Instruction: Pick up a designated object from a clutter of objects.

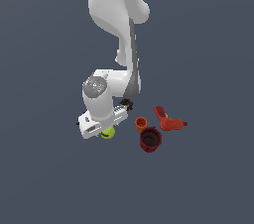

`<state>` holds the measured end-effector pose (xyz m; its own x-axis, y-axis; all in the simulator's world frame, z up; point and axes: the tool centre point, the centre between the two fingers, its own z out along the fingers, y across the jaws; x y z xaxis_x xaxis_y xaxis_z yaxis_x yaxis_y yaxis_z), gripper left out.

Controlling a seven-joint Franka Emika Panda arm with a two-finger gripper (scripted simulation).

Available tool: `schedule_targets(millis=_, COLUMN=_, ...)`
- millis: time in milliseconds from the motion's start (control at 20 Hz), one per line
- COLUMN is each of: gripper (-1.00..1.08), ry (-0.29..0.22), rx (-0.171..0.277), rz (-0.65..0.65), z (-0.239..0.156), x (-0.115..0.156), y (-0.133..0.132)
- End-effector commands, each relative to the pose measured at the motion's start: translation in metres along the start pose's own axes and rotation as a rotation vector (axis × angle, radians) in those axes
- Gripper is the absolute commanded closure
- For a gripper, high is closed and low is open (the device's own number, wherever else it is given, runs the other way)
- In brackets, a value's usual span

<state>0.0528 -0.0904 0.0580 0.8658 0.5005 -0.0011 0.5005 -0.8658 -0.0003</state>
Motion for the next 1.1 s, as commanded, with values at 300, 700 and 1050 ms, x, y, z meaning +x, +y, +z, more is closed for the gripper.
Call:
schedule_targets(millis=300, gripper=1.08, ry=0.001, rx=0.000, rz=-0.001, z=0.0169, x=0.0008, y=0.0007)
schedule_targets(millis=700, gripper=1.08, ry=0.001, rx=0.000, rz=-0.001, z=0.0169, x=0.0008, y=0.0007)
schedule_targets(millis=1050, gripper=1.08, ry=0.001, rx=-0.001, rz=0.000, z=0.0118, x=0.0003, y=-0.0032)
